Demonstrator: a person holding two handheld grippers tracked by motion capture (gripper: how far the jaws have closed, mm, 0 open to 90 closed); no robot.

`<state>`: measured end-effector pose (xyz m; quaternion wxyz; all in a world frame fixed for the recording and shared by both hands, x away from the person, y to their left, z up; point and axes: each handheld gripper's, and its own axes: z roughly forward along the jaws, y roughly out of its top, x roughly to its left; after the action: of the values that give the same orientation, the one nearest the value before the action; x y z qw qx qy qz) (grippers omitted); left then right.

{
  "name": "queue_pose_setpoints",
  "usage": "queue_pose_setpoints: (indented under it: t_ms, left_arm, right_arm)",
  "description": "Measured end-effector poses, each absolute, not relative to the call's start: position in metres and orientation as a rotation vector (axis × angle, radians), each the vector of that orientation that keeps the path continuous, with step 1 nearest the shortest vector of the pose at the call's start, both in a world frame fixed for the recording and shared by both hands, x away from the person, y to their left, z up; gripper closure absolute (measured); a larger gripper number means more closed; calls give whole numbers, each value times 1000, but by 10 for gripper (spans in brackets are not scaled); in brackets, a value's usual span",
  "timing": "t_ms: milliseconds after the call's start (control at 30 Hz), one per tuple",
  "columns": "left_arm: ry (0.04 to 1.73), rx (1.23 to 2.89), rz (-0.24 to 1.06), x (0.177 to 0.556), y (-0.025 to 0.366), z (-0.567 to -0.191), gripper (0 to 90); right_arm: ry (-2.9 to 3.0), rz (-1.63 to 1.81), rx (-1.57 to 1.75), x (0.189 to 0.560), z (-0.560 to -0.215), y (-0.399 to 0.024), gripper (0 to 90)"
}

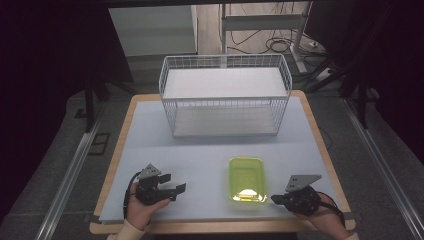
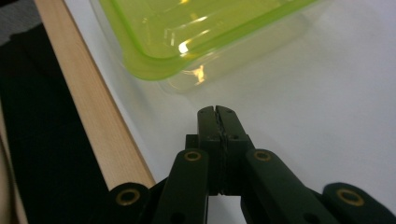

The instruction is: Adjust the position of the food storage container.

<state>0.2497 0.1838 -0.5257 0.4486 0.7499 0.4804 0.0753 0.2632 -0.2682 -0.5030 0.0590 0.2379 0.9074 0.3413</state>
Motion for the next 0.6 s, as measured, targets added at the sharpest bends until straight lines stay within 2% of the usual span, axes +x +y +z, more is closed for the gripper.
queue_pose_setpoints:
  t_ms: [600]
  left_arm:
    - [1184,1860,177,250,184,-526,231]
  right_arm:
    - [2743,1089,691,259,-507,-246,899]
